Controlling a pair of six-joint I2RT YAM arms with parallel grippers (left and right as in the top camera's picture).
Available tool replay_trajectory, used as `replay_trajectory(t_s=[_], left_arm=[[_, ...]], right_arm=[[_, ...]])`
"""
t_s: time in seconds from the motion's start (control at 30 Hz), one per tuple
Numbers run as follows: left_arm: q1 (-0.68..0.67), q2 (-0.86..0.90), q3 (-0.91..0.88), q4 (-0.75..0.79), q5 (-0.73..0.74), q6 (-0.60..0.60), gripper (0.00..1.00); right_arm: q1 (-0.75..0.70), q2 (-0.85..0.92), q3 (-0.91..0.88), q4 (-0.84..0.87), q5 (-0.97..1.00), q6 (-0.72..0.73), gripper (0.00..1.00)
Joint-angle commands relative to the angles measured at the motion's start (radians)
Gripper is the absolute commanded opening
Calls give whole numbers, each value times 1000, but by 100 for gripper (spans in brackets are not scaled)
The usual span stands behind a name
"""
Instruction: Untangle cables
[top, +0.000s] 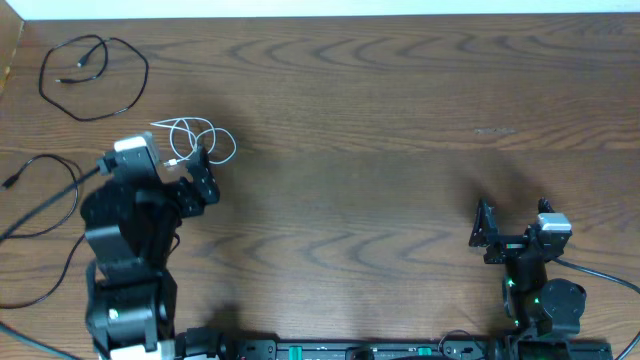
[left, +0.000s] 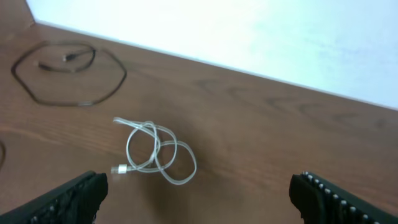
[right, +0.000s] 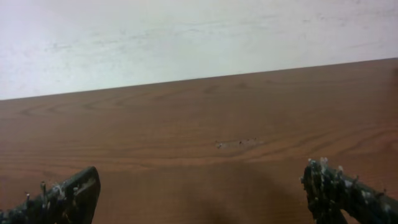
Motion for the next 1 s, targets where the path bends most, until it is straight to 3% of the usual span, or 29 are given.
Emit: replay_trajectory(t_s=[0.0,0.67,0.97], left_arm=[[-9,-95,-85,53,0,12,98],[-9,-519,-533,393,1,12,98],[-9,-654,-645,454,0,12,98]], right_arm=[[6,-6,-3,-2,5,-9,99],[6,-6,-3,-2,5,-9,99],[6,-6,-3,-2,5,-9,99]])
